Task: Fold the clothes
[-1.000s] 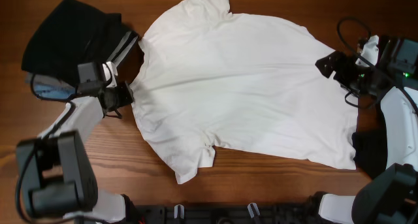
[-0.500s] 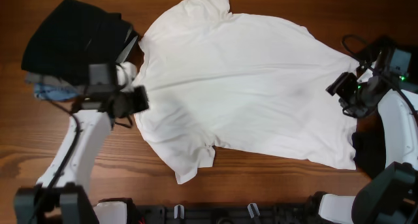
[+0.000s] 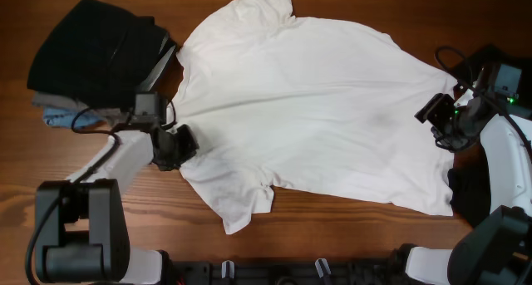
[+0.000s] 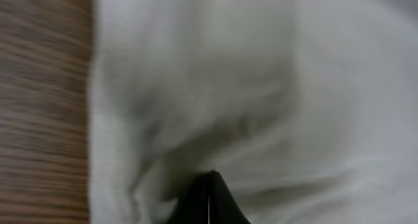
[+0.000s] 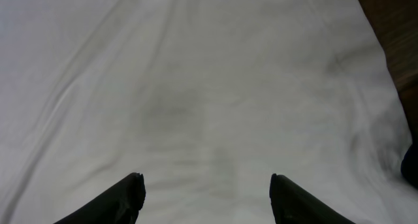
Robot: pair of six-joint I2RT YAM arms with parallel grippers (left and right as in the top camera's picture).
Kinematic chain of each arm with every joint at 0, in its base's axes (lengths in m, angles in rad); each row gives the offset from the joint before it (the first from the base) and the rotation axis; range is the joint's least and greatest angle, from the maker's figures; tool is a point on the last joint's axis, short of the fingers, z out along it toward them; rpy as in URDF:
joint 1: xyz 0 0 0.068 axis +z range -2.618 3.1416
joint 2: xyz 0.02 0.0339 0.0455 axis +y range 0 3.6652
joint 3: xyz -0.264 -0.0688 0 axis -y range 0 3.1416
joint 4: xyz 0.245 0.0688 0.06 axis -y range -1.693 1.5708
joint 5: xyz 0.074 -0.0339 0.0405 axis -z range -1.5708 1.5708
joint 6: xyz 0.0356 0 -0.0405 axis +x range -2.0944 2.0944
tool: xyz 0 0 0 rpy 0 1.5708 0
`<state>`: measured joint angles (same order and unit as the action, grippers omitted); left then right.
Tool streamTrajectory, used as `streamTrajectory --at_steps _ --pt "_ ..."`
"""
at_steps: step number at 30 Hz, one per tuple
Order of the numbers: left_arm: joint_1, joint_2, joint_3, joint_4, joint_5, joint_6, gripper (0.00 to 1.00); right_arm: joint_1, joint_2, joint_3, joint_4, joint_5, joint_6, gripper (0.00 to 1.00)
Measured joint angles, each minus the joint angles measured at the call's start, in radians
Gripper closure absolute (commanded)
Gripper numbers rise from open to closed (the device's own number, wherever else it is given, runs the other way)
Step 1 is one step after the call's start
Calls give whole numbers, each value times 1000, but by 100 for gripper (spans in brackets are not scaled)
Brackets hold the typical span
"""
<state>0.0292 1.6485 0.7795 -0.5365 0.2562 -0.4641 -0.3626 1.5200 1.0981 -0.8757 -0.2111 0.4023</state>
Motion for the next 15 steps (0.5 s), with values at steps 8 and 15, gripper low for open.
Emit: streamTrajectory --at_steps 8,15 --pt "326 -11 -1 -64 10 -3 96 0 0 0 16 14 5 18" --pt "371 -28 -18 -56 50 107 86 0 0 -1 143 13 -42 17"
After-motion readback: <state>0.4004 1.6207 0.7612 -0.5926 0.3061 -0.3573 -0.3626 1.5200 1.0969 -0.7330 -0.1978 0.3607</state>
